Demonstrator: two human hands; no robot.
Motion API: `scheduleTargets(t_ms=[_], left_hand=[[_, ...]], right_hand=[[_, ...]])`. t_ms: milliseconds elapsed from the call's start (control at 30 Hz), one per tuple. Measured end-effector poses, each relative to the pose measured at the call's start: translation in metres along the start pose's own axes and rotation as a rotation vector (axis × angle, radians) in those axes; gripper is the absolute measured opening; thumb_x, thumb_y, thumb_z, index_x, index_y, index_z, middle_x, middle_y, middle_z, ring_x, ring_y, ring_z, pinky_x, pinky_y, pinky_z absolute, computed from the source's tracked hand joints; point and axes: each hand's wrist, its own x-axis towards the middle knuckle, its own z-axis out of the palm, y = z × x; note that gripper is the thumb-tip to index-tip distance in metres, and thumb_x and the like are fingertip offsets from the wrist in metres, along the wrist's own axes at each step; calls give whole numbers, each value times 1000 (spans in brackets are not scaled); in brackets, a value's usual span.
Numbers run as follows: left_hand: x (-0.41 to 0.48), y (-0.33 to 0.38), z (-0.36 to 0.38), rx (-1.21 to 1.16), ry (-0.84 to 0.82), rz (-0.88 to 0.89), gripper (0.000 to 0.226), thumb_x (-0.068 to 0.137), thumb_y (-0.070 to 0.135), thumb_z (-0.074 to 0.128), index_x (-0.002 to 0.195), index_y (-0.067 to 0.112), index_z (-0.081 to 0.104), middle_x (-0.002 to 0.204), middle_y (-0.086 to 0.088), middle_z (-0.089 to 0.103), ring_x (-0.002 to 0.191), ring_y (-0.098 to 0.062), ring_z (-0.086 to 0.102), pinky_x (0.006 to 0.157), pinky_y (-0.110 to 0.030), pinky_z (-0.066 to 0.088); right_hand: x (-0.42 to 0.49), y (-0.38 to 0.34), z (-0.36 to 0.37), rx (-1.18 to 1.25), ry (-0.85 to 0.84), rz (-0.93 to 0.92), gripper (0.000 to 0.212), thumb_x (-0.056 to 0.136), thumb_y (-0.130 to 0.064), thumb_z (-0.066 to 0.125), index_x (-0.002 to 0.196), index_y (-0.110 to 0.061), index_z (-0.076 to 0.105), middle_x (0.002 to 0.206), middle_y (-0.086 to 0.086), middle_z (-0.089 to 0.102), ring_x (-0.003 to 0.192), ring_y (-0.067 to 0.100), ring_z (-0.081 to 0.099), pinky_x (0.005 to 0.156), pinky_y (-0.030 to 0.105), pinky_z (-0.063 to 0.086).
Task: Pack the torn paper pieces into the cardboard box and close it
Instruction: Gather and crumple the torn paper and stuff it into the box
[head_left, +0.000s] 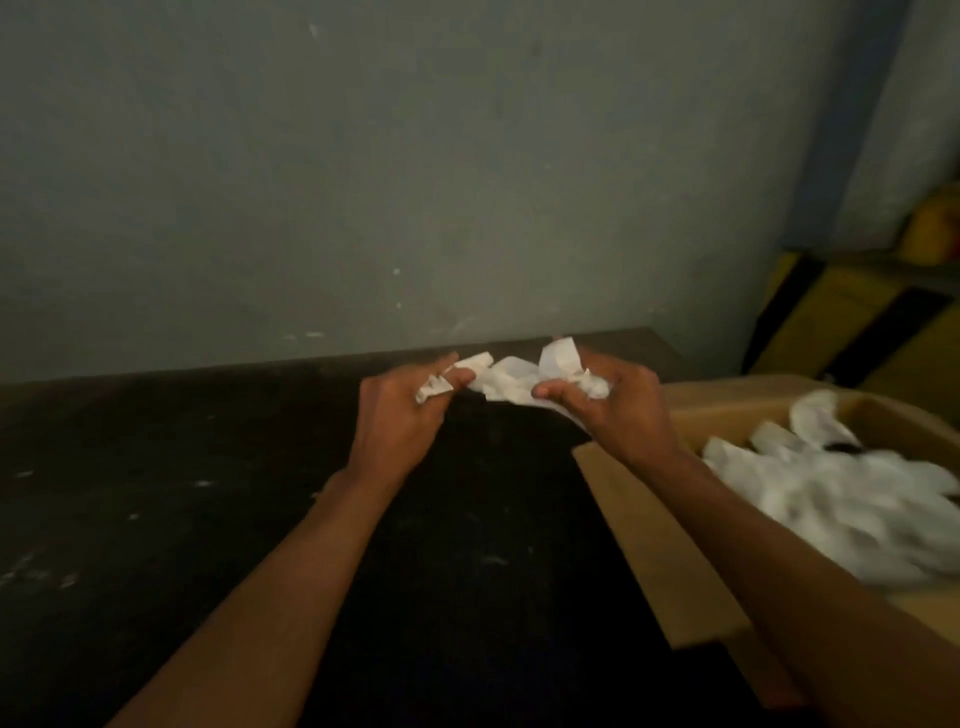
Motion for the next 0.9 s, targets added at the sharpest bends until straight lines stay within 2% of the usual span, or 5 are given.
scheduleTargets(t_ms=[167,300,600,767,900], left_hand=[[-25,62,32,-87,-16,-4,26,88,25,67,102,4,72,75,-1,67,61,5,56,61,-9,47],[-38,103,66,-172,-79,49,36,87,32,65,114,8,67,97,-10,73,82,-9,67,76,-16,51],[-24,208,171,-186,-103,27,36,87,44,63,109,17,73,94,-2,75,85,-9,69,69,-10,44],[-29,273,252,-246,-80,-101,25,88,37,65,105,21,74,94,6,73,85,-5,66,77,-26,53],[-38,297,301,-173,-135,-163,24,89,44,63,97,24,75,84,7,72,77,-4,66,74,-32,57]], right_hand=[[-47,9,-73,-79,82,98,46,69,-52,76,100,-18,71,83,-10,64,72,-1,61,58,4,41],[-63,29,-118,-124,149,184,71,59,-73,66,106,-19,71,101,-3,71,89,16,67,71,31,56],[-78,98,-248,-110,170,149,47,68,-57,72,100,-22,73,86,-8,72,73,2,66,55,13,49],[-75,160,-326,-108,154,97,48,65,-63,69,94,-26,74,83,-7,73,73,5,68,65,38,58],[-66,202,-365,-106,121,110,35,69,-54,74,95,-31,73,77,-27,62,70,-10,63,62,22,55]])
